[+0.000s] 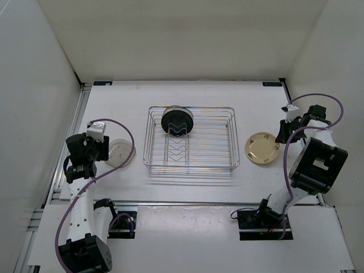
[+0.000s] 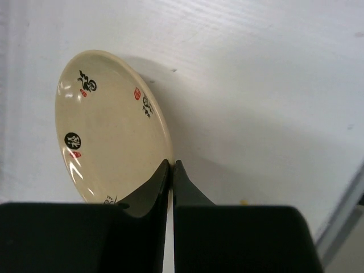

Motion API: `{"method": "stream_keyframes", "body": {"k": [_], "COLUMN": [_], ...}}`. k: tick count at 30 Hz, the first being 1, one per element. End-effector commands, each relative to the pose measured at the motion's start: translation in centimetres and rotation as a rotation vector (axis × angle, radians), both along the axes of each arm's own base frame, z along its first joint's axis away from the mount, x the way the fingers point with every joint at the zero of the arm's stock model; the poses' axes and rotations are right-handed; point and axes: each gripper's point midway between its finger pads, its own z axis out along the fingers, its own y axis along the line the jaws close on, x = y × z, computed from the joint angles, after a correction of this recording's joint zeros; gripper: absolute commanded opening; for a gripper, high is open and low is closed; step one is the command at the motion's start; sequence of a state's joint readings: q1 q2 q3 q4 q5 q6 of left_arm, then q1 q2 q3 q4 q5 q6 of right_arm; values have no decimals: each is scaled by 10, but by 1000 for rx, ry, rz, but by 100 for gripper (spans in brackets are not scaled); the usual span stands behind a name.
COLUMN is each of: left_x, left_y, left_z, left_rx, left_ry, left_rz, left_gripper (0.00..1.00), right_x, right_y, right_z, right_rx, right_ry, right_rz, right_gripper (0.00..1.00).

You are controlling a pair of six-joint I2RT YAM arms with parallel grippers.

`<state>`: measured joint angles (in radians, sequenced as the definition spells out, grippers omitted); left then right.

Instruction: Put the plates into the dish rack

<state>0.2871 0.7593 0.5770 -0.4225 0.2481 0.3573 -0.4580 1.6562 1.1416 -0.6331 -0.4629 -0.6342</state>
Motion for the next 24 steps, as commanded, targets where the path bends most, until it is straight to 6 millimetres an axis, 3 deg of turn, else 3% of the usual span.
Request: {"method": "stream_keyframes", "body": {"k": [1, 9, 16, 21, 24], "left_x": [-1, -1, -1, -2, -2], "left_y": [-1, -2, -3, -5, -5], "left_z": [9, 10, 12, 8, 8], "left_rx": [0, -5, -2, -9, -9], "left_ry": [-29, -30, -39, -32, -32], "left_rz": [-4, -12, -12, -20, -20], "left_gripper": [63, 63, 62, 62, 61], "right_x": [21, 31, 45, 56, 63], "right_y": [-18, -35, -51, -40, -31], "right_z": [29, 64, 113, 132, 143], "right_rx": [-80, -166, -297, -345, -477], "right_ry": [-93, -185, -313, -362, -405], "right_rz": [-43, -124, -220, -211, -174], "right_gripper": [0, 0, 0, 0, 0]}}
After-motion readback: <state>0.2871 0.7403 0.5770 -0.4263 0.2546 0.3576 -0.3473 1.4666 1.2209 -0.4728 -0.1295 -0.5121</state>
